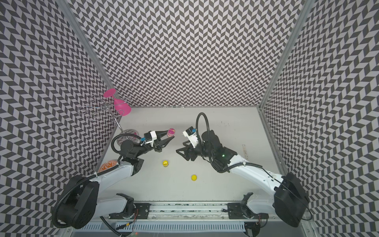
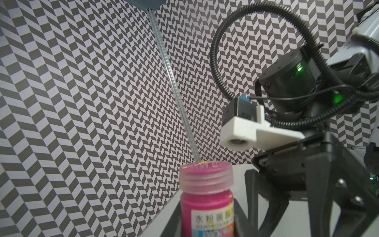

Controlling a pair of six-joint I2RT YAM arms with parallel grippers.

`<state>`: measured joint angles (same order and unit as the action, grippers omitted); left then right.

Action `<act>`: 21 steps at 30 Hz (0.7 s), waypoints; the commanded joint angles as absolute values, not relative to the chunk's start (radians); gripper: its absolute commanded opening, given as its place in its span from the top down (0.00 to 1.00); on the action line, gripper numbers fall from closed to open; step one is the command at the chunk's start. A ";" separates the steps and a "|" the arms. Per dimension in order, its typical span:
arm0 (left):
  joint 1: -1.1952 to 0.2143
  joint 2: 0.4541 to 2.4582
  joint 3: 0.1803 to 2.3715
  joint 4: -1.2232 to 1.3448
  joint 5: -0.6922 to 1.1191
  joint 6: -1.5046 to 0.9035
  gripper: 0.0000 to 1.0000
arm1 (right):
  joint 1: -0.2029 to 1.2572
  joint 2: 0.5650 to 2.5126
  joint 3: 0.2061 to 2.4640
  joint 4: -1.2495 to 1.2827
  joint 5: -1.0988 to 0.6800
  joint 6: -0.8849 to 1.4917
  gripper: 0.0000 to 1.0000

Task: Close the paint jar lid
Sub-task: Screw the lid onto the paint jar.

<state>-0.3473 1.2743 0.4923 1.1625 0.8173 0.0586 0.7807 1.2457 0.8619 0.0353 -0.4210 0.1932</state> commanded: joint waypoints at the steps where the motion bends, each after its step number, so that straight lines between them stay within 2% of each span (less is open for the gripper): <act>1: -0.364 1.261 0.534 1.048 0.791 0.135 0.69 | 0.773 1.169 0.850 0.002 -0.331 0.167 0.35; 5: -0.390 1.268 0.562 0.917 0.802 0.218 0.69 | 0.760 1.077 0.854 0.036 -0.301 0.165 0.36; 7: -0.401 1.276 0.573 0.888 0.830 0.234 0.69 | 0.758 1.070 0.894 0.027 -0.293 0.151 0.40; 12: -0.416 1.297 0.581 0.906 0.910 0.209 0.69 | 0.755 1.123 0.991 0.006 -0.310 0.121 0.43; 21: -0.428 1.302 0.584 0.919 0.914 0.201 0.69 | 0.755 1.203 1.025 0.039 -0.364 0.123 0.46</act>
